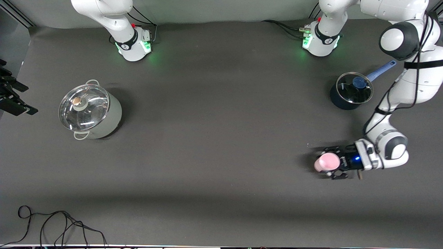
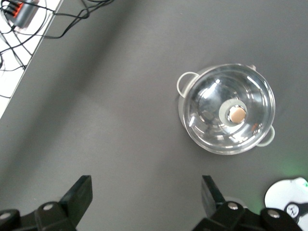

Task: Transfer pink cup from left to right arm
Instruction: 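Lift the pink cup with the left gripper toward the table middle, then reach the right gripper toward the pink cup held by the left gripper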

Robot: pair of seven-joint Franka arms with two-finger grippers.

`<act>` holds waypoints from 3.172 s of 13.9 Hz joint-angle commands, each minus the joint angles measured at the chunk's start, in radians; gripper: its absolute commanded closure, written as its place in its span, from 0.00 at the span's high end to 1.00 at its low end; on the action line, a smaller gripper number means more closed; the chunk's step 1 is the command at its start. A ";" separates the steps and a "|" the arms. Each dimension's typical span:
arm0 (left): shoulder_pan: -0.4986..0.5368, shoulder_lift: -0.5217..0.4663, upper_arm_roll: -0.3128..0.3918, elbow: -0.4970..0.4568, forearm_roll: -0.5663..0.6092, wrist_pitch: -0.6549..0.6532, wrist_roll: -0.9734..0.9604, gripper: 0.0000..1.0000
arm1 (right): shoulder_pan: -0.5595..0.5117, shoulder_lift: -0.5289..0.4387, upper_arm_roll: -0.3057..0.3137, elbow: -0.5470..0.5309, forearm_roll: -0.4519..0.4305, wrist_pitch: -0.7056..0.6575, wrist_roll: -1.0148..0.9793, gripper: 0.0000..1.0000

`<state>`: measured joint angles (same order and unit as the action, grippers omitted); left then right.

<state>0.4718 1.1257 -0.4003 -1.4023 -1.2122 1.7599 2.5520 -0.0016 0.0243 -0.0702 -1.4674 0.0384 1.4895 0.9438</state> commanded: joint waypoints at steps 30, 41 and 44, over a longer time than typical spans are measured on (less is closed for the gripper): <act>-1.054 -0.015 -0.393 0.649 -0.029 1.638 -0.582 0.00 | 0.098 0.068 0.081 0.132 0.002 -0.035 -0.106 1.00; -1.226 -0.030 -0.016 0.652 -0.006 1.656 -0.950 0.00 | 0.374 0.411 0.107 0.550 -0.005 -0.062 0.234 1.00; -1.230 -0.030 -0.009 0.652 0.031 1.655 -0.995 0.00 | 0.376 0.450 0.139 0.550 -0.008 0.040 0.291 0.99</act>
<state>-0.7390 1.1029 -0.4351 -0.7609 -1.1985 3.4010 1.5977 0.3769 0.4251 0.0527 -0.9670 0.0386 1.4907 1.1904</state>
